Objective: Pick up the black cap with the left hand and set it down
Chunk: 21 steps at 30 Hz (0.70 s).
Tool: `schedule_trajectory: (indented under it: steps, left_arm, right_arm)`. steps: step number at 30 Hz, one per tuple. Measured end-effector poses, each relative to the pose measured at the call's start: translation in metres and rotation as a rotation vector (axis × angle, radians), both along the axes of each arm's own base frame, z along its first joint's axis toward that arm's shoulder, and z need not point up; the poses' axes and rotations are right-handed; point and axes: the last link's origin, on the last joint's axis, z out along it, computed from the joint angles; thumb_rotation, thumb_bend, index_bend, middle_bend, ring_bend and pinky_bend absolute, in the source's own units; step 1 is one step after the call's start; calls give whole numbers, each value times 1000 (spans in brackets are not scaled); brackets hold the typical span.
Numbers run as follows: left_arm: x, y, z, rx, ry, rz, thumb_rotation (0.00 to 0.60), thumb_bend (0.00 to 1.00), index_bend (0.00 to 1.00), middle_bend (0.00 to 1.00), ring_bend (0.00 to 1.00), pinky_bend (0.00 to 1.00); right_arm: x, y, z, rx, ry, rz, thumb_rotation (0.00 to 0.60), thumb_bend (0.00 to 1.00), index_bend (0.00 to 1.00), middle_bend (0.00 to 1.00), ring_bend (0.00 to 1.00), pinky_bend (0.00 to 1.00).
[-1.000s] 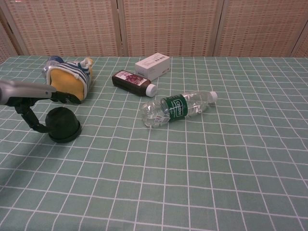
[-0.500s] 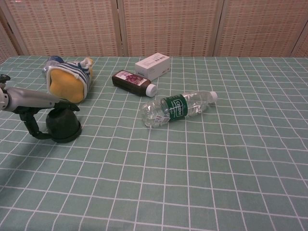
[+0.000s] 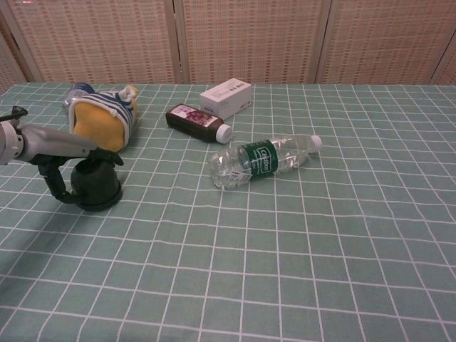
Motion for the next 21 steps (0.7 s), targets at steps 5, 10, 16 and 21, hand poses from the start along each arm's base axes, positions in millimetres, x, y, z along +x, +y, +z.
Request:
schedule_trajectory:
  steps: [5, 10, 16, 21]
  left_arm:
    - [3, -1, 3, -1, -1, 1, 600, 359, 37, 72, 0, 110]
    - [3, 0, 2, 1, 7, -3, 600, 358, 42, 76, 0, 117]
    - [0, 3, -2, -3, 43, -14, 600, 360, 81, 112, 33, 132]
    - [-1, 7, -5, 1, 67, -12, 600, 355, 146, 191, 108, 180]
  right_arm:
    - [0, 1, -1, 8, 0, -2, 600, 0, 0, 0, 0, 0]
    - [1, 1, 0, 5, -1, -2, 600, 0, 0, 0, 0, 0]
    - [0, 1, -1, 8, 5, -5, 600, 0, 0, 0, 0, 0]
    - [-1, 0, -1, 6, 5, -8, 600, 0, 0, 0, 0, 0]
